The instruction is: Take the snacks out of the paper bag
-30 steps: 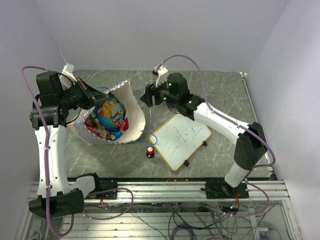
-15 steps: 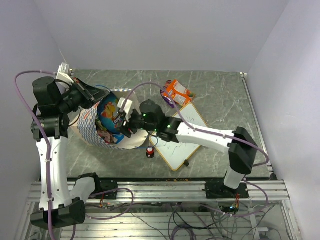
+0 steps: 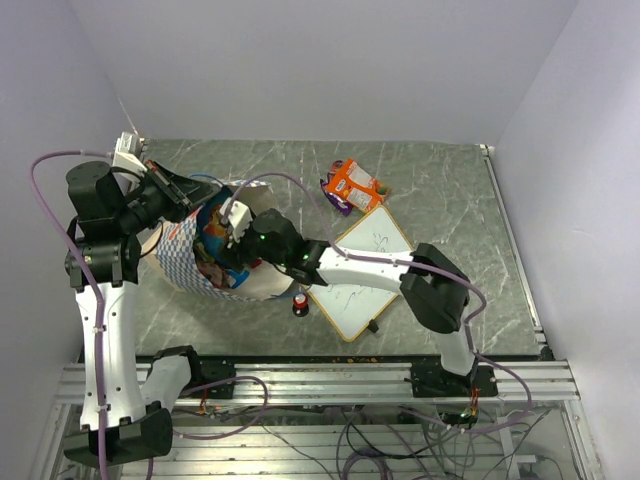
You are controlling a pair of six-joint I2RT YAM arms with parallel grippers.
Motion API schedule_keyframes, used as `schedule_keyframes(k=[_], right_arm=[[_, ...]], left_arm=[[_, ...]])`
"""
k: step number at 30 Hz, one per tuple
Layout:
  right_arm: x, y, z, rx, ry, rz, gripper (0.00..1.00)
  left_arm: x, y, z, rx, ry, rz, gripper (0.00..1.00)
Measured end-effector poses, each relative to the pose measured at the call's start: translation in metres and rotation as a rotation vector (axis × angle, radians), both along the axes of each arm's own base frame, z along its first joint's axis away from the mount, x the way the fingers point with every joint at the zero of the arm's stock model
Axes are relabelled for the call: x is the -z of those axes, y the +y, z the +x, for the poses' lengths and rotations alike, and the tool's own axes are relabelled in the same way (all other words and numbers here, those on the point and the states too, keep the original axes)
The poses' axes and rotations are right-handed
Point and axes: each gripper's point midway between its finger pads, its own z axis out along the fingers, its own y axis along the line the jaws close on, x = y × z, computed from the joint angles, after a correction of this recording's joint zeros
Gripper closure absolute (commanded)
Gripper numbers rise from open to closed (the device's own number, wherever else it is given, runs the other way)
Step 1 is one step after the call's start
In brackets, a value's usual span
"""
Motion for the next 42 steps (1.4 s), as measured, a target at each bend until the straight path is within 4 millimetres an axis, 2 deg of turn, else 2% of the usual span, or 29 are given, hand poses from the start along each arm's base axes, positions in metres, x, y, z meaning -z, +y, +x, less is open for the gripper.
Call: schedule_keyframes(k=[6, 10, 18, 21, 24, 29, 33, 42], right_arm=[[-0.005, 0.035, 0.021, 0.067, 0.029, 0.141, 0.24], [-0.003, 0.047, 0.027, 0.116, 0.053, 0.195, 0.21], [0.016, 0.07, 0.06, 0.298, 0.037, 0.24, 0.28], [0.025, 0.073, 0.069, 0.348, 0.031, 0.231, 0.36], [0.028, 0.073, 0.075, 0.388, 0.023, 0.224, 0.49], [0.027, 0.07, 0.076, 0.418, 0.006, 0.209, 0.82], [0.029, 0.07, 0.076, 0.412, 0.0, 0.197, 0.98], [0.026, 0.063, 0.071, 0.355, 0.014, 0.178, 1.0]], left_arm=[[0.007, 0.0, -0.004, 0.003, 0.05, 0.006, 0.93], [0.01, 0.0, -0.005, 0.006, 0.069, 0.006, 0.93], [0.006, 0.0, -0.006, 0.024, 0.081, 0.048, 0.93], [0.008, 0.0, -0.007, 0.025, 0.089, 0.052, 0.93], [0.009, 0.001, -0.007, 0.023, 0.093, 0.055, 0.93], [0.013, 0.001, -0.008, 0.026, 0.105, 0.064, 0.93], [0.015, 0.001, -0.009, 0.026, 0.115, 0.068, 0.93], [0.015, 0.002, -0.008, 0.022, 0.114, 0.069, 0.93]])
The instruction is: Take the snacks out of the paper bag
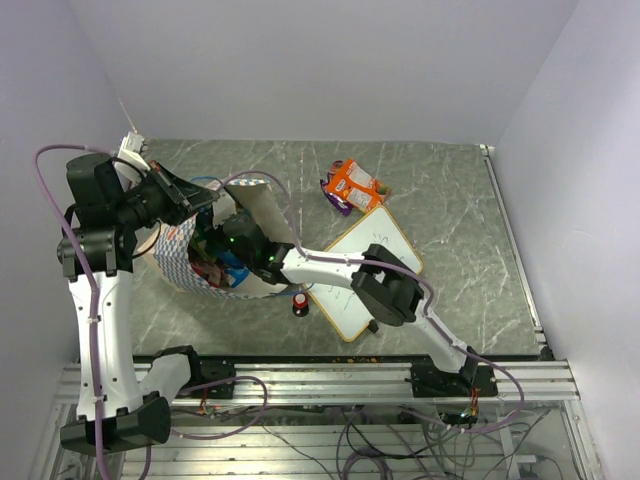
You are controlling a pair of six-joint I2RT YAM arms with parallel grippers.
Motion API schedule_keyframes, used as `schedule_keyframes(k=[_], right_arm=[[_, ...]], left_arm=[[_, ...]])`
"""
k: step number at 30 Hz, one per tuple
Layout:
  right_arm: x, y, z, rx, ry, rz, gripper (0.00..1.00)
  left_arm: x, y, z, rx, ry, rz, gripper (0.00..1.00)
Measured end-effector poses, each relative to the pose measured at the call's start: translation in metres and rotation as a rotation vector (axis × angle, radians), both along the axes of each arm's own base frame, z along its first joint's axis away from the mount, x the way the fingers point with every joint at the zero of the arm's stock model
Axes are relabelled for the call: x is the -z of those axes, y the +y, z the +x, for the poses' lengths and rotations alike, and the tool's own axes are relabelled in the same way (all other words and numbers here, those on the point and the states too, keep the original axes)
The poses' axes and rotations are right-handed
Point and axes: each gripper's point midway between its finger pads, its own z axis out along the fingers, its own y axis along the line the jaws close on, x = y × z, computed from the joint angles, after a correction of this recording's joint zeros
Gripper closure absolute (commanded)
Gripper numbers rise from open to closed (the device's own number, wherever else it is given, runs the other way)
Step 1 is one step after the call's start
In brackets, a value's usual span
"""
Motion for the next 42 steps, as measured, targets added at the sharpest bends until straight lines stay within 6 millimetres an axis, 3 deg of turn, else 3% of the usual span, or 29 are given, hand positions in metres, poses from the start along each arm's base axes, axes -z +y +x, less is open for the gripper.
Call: schedule_keyframes(k=[8, 19, 29, 42], right_arm=[[-0.014, -0.014, -0.013, -0.096, 0.053, 0.036, 1.0], [-0.034, -0.01, -0.03, -0.247, 0.161, 0.155, 1.0], [-0.099, -0.018, -0.049, -0.332, 0.145, 0.232, 1.0], [-0.14, -0.025, -0.065, -0.386, 0.139, 0.288, 1.0]], left_arm=[[-0.007, 0.004, 0.008, -0.004, -0.024, 0.032, 0.93], [-0.004, 0.017, 0.02, -0.045, 0.017, 0.117, 0.93], [0.001, 0.021, 0.02, -0.058, 0.035, 0.142, 0.93], [-0.006, 0.023, 0.02, -0.072, 0.025, 0.152, 0.93]])
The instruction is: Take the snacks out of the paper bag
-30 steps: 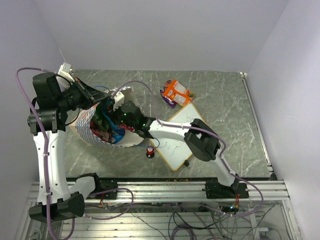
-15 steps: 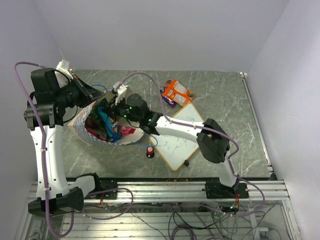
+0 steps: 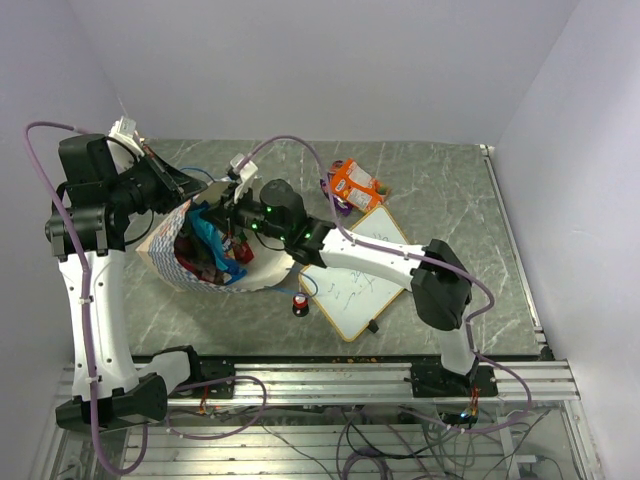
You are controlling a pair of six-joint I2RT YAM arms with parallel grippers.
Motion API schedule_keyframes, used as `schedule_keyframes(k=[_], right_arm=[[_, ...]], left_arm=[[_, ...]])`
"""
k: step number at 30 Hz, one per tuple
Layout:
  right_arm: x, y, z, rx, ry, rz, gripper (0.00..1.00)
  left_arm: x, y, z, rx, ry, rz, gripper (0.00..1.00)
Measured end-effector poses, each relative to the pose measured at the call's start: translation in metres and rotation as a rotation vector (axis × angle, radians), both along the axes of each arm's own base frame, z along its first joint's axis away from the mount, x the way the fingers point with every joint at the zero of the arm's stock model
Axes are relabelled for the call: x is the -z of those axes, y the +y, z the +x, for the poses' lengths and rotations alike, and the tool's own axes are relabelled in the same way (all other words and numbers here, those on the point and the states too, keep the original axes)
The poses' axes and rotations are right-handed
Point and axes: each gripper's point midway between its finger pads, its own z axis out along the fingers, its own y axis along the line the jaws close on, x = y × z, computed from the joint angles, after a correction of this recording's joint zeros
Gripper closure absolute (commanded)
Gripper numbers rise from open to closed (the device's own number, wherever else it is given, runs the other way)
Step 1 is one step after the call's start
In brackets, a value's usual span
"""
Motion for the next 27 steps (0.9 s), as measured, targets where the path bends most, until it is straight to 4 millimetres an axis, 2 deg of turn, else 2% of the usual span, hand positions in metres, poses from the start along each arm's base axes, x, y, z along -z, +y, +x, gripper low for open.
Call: schedule_keyframes(k=[5, 9, 18, 27], right_arm=[[-0.009, -0.005, -0.004, 0.001, 0.02, 0.002, 1.0], [-0.026, -0.016, -0.009, 0.008, 0.017, 0.013, 1.0], [-0.077, -0.059, -0.028, 0.037, -0.006, 0.058, 1.0], [-0.107, -0.108, -0.04, 0.105, -0.047, 0.017, 1.0]], left_arm=[[-0.001, 0.0, 0.0, -0.004, 0.002, -0.006, 0.93], [-0.001, 0.0, 0.001, -0.006, 0.0, -0.01, 0.93], [0.0, 0.0, 0.006, -0.006, 0.008, -0.012, 0.93], [-0.001, 0.003, 0.018, -0.007, 0.017, -0.012, 0.93]])
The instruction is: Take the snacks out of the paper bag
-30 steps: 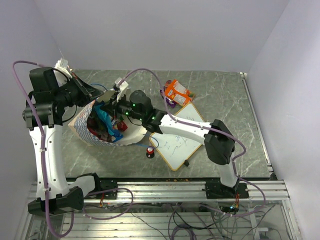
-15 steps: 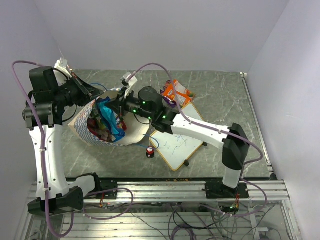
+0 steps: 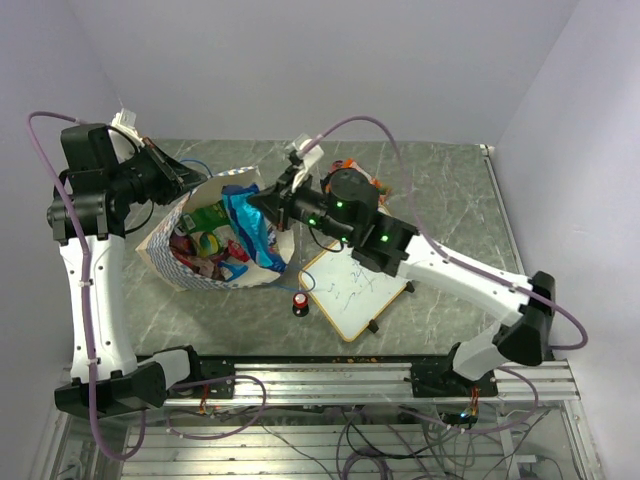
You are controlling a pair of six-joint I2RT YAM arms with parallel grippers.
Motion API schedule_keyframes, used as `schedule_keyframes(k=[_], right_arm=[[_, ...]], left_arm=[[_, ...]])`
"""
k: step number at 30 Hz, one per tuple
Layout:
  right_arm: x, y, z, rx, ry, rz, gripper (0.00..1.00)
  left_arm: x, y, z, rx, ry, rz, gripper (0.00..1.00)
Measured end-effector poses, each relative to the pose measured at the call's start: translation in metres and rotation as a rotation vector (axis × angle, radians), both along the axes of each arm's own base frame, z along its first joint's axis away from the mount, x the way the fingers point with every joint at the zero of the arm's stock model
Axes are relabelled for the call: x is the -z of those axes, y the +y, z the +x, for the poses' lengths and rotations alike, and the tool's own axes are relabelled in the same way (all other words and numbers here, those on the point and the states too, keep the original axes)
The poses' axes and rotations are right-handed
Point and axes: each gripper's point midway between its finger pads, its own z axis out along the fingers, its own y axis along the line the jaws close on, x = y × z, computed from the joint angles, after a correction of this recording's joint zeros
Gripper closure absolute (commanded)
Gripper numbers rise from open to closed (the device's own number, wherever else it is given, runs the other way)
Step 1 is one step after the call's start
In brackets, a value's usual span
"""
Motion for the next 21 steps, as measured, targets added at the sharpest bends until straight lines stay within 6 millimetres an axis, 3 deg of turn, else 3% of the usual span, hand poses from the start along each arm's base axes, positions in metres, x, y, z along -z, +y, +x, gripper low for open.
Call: schedule_keyframes(k=[5, 10, 15, 21], right_arm=[[-0.023, -0.04, 0.003, 0.109, -0.091, -0.04, 1.0], [-0.049, -0.075, 0.027, 0.283, -0.228, -0.086, 1.0], [-0.063, -0.109, 0.073, 0.455, -0.305, -0.154, 1.0], [-0.073, -0.162, 0.155, 0.743, -0.284, -0.216, 1.0]], left_arm=[[0.002, 0.0, 0.002, 0.0, 0.006, -0.001, 0.93], [0.002, 0.0, 0.002, 0.0, 0.006, 0.0, 0.93], [0.002, 0.0, 0.002, 0.004, 0.003, 0.005, 0.93], [0.002, 0.0, 0.002, 0.007, 0.0, 0.008, 0.93]])
